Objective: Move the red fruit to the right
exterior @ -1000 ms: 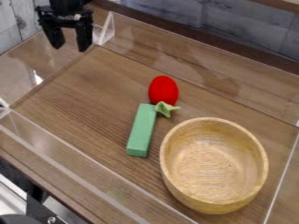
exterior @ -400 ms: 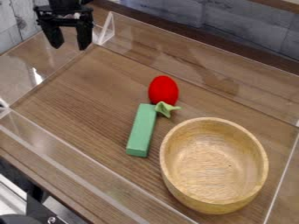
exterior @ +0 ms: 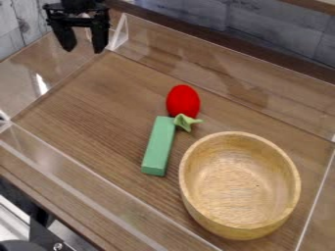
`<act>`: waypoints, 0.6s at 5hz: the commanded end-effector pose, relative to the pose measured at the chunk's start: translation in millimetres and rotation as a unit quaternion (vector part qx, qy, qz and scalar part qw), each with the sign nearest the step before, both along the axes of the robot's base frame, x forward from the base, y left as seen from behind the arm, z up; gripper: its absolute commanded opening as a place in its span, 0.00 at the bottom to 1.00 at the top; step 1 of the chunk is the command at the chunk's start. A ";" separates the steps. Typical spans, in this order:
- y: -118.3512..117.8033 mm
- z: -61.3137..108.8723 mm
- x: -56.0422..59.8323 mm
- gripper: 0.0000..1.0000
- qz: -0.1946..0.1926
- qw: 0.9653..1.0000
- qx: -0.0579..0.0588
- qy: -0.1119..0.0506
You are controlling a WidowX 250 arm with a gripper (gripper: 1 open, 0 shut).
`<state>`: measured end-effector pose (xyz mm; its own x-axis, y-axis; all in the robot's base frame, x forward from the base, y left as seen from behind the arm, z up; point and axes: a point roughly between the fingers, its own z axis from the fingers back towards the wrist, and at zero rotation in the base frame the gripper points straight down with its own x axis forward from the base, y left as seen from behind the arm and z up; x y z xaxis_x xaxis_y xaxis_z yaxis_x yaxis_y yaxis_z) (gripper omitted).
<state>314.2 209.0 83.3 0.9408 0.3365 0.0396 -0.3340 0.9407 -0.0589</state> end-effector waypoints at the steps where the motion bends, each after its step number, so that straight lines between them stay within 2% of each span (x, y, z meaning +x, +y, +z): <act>1: 2.3 20.1 -5.6 1.00 -0.009 1.000 0.015 -0.019; 2: 6.9 27.3 -14.0 1.00 -0.017 0.999 0.017 -0.021; 3: -4.9 10.8 -3.0 1.00 -0.023 1.000 0.013 -0.010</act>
<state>309.1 202.5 78.8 0.9555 0.2941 0.0233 -0.2923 0.9544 -0.0601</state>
